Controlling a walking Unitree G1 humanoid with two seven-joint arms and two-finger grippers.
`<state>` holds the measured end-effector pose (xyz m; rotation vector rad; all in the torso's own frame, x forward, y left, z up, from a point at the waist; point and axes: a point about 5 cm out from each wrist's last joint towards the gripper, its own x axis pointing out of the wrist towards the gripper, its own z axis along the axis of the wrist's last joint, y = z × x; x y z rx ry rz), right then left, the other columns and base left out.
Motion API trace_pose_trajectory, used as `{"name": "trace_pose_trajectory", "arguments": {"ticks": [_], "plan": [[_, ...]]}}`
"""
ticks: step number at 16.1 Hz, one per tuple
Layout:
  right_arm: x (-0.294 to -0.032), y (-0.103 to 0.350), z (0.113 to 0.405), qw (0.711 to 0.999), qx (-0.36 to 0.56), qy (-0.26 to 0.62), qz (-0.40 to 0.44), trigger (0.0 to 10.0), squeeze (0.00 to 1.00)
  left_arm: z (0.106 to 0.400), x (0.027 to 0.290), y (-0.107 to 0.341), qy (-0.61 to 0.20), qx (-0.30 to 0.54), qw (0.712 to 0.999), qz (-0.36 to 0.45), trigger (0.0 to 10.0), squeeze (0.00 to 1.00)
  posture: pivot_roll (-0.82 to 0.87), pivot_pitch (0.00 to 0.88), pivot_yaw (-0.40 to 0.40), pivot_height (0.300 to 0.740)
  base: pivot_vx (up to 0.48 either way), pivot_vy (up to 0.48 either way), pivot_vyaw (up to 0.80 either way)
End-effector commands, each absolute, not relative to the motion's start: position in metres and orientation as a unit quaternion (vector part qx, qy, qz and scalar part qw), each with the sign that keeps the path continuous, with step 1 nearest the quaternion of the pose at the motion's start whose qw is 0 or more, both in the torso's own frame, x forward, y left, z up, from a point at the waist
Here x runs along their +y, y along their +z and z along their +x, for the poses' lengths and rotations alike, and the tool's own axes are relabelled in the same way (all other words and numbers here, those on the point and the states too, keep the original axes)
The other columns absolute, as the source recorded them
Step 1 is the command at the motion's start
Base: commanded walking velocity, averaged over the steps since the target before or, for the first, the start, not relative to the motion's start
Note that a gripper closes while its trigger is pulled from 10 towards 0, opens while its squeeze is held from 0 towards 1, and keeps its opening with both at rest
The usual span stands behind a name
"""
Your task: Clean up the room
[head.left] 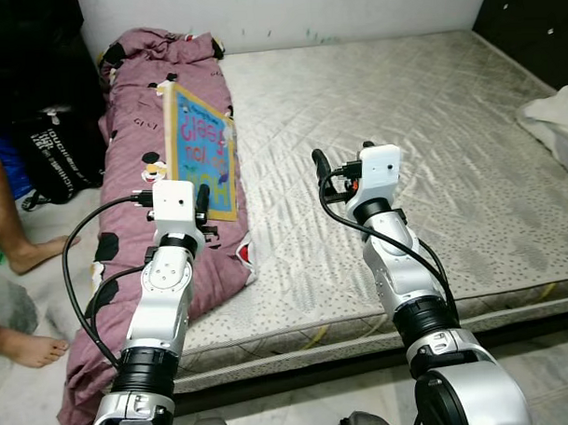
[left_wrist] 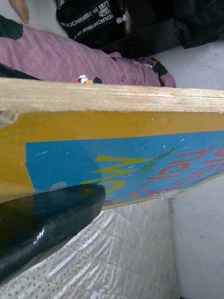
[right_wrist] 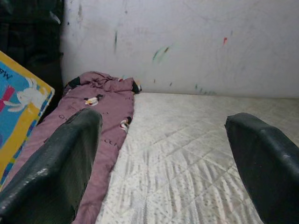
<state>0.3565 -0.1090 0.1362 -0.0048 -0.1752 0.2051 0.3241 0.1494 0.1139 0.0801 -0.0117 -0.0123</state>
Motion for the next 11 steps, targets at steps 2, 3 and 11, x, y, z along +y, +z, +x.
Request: {"name": "trace_pose_trajectory", "arguments": {"ticks": [2, 3, 11], "plan": [[-0.1061, 0.1412, 0.3581, 0.988, -0.101, 0.113, -0.016, 10.0, 0.00, 0.3267, 0.1499, 0.1210, -0.005, -0.024, 0.999, 0.037, 10.0, 0.00, 0.02, 0.000, 0.020, 0.740, 0.000, -0.368, 0.37], [-0.1060, 0.1406, 0.3579, 0.988, -0.099, 0.113, -0.018, 10.0, 0.00, 0.3267, 0.1497, 0.1211, -0.006, -0.025, 0.999, 0.037, 10.0, 0.00, 0.02, 0.000, 0.020, 0.740, 0.000, -0.390, 0.74], [-0.1097, 0.1376, 0.3595, 0.991, -0.089, 0.102, -0.013, 10.0, 0.00, 0.3274, 0.1469, 0.1200, -0.012, -0.022, 0.999, 0.029, 10.0, 0.00, 0.02, 0.000, 0.018, 0.740, 0.000, -0.411, 0.28]]}}
